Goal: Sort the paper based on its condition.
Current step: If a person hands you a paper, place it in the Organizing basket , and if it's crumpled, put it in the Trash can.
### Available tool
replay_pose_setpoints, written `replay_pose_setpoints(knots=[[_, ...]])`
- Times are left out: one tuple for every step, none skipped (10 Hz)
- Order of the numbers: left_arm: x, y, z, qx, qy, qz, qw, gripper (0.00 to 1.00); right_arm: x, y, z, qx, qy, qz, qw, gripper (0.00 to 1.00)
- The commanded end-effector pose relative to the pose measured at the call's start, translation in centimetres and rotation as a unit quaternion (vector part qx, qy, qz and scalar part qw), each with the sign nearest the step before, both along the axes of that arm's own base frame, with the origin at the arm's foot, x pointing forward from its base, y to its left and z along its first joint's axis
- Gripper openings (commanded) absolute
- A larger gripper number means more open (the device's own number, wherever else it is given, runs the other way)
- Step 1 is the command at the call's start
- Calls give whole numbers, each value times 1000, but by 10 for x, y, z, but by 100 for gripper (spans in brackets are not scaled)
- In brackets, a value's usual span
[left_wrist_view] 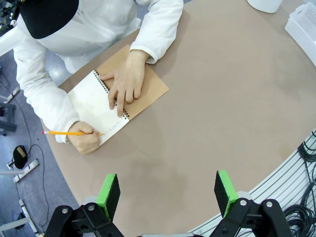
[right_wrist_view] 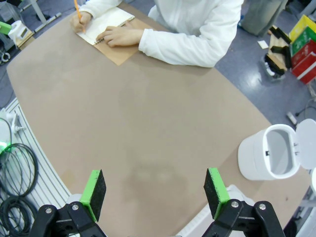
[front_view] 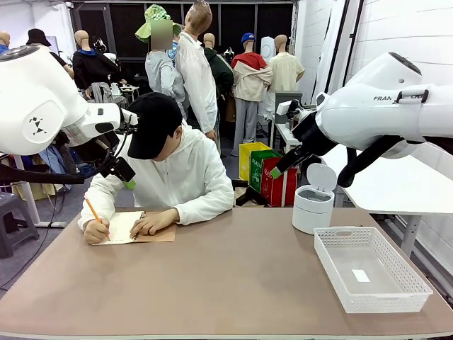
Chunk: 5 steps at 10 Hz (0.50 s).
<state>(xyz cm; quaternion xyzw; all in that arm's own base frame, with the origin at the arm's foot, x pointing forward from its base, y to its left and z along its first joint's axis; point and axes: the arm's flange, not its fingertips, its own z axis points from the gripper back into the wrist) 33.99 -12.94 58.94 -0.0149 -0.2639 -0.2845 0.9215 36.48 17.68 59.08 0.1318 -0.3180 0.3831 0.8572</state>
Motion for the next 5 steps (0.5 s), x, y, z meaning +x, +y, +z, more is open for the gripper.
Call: replay_pose_setpoints(knots=[[0,1,1,1,-2,-1,1000,100,0,1,-1,2,2,2,1000,100],[0,1,1,1,-2,-1,1000,100,0,1,-1,2,2,2,1000,100],[0,1,1,1,-2,-1,1000,100,0,1,-1,2,2,2,1000,100],[0,1,1,1,-2,-1,1000,100,0,1,-1,2,2,2,1000,100],[0,1,1,1,-2,-1,1000,100,0,1,-1,2,2,2,1000,100]])
